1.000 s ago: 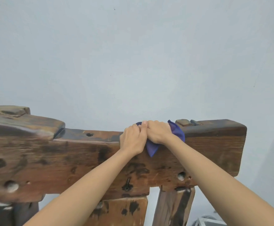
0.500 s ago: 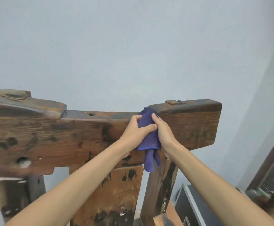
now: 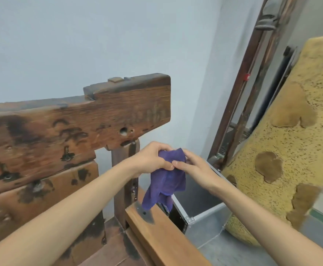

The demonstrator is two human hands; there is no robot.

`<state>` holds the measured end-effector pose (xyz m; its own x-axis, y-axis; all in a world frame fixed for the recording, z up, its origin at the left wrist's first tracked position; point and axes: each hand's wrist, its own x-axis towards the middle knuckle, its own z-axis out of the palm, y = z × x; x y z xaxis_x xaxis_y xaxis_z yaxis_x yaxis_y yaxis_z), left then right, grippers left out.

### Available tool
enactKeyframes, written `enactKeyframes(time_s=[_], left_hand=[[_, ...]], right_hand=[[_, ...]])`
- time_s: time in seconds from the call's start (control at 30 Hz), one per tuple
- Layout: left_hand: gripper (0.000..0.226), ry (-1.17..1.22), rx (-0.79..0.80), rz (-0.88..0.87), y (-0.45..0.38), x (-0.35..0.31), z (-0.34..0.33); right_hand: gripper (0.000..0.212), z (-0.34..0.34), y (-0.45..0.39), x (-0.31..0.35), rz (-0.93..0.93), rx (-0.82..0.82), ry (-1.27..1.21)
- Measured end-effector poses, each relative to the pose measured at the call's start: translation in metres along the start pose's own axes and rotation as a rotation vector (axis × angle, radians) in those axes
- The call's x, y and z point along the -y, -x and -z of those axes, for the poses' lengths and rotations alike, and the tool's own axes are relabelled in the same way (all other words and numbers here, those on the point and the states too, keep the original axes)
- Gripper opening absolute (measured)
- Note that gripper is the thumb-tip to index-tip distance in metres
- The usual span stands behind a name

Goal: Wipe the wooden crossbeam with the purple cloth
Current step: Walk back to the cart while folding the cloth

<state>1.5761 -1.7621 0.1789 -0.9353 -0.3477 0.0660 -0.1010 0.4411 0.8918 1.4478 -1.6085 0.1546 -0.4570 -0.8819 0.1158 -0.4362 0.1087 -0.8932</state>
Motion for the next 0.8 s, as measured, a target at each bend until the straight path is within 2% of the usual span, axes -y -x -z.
enactKeyframes(time_s=[0.03,0.07,0.1,0.17,0.23,0.37,0.5,0.6,0.8], left_hand=[[0.02,-0.064,0.035,-0.014,-0.002,0.001,0.003],[0.022,-0.103,0.136,-0.052,-0.02,-0.015,-0.038],[0.026,-0.14,0.146,-0.056,-0.026,-0.018,-0.046],[0.031,-0.194,0.172,-0.092,-0.036,-0.022,-0.067],[0.032,-0.215,0.239,-0.133,-0.056,-0.046,-0.129],[0.027,-0.186,0.372,-0.163,-0.081,-0.067,-0.218],[0.023,-0.164,0.519,-0.222,-0.105,-0.09,-0.306],[0.02,-0.132,0.565,-0.248,-0.12,-0.105,-0.362],[0.007,-0.05,0.642,-0.242,-0.147,-0.131,-0.465]], right_hand=[[0.024,0.0,-0.001,-0.006,0.023,-0.009,0.133],[0.029,0.035,0.032,-0.026,-0.029,-0.094,0.295],[0.035,0.046,0.039,-0.036,-0.033,-0.126,0.422],[0.039,0.066,0.062,-0.049,-0.048,-0.197,0.491],[0.042,0.118,0.112,-0.079,-0.134,-0.254,0.5],[0.046,0.185,0.186,-0.112,-0.238,-0.226,0.499],[0.038,0.253,0.258,-0.144,-0.258,-0.243,0.512],[0.031,0.297,0.305,-0.166,-0.329,-0.26,0.474],[0.008,0.362,0.384,-0.208,-0.429,-0.418,0.344]])
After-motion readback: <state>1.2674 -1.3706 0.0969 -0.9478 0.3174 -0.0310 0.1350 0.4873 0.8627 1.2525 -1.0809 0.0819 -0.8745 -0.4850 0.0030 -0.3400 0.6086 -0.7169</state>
